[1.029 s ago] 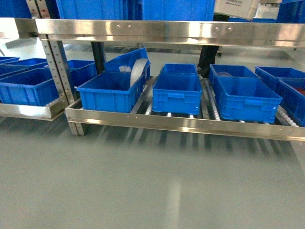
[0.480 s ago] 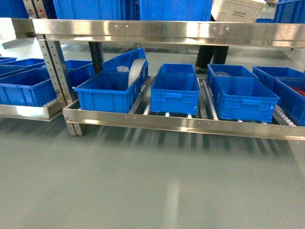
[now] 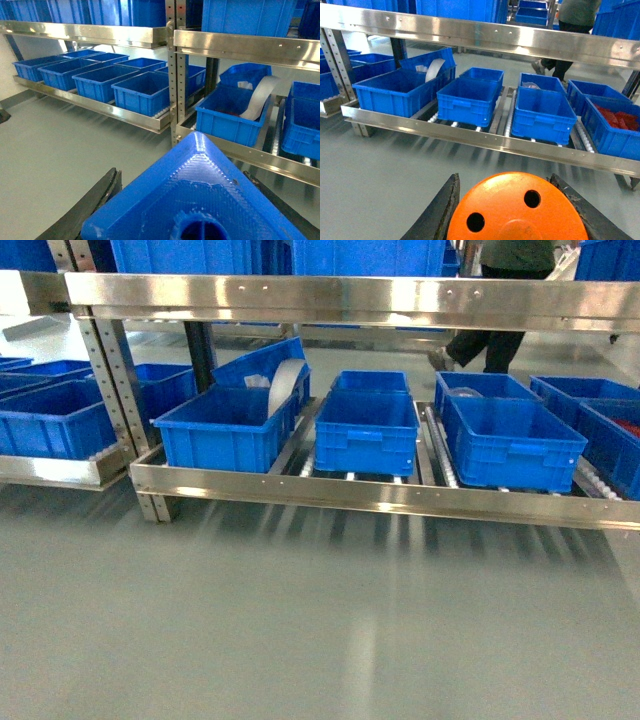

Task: Sort blue parts and orange caps into right shelf containers

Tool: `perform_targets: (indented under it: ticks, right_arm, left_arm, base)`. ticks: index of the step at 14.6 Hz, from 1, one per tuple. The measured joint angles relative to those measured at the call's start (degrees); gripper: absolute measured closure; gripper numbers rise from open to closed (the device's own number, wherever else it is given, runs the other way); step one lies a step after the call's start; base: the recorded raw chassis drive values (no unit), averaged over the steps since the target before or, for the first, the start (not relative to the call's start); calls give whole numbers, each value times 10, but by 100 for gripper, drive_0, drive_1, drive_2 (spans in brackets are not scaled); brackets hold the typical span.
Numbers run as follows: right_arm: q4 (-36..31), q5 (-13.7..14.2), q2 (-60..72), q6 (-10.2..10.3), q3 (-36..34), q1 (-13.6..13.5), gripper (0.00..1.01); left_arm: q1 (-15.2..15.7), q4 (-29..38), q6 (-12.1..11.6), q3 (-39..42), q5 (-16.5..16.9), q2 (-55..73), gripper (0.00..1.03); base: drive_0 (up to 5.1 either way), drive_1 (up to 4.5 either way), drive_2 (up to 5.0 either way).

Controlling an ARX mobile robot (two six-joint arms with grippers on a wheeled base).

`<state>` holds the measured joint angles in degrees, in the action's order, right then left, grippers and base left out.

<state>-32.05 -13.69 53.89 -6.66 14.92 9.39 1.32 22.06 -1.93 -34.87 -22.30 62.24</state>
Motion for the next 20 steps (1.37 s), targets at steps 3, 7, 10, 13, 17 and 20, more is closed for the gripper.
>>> perform_targets:
  ticks: [3,7,10,13,17,20]
  right_arm:
    - [0,0,0,0,0,0,57]
    - [0,0,0,2,0,0,57]
    - [1,-1,0,2,0,0,57]
    - [1,0,0,2,0,0,57]
    - [1,0,0,2,0,0,57]
    - [3,0,0,4,0,0,57]
  left_arm:
    - [0,-2,0,0,0,0,41]
    - [0,-2,0,0,0,0,41]
    - [0,-2,0,0,0,0,41]
    - [0,-2,0,0,0,0,41]
    - [0,-2,0,0,0,0,41]
    - [0,-6,0,1,0,0,41]
  base:
    - [0,0,0]
    - [0,0,0]
    - [0,0,0]
    - [0,0,0]
    - [0,0,0]
    - [0,0,0]
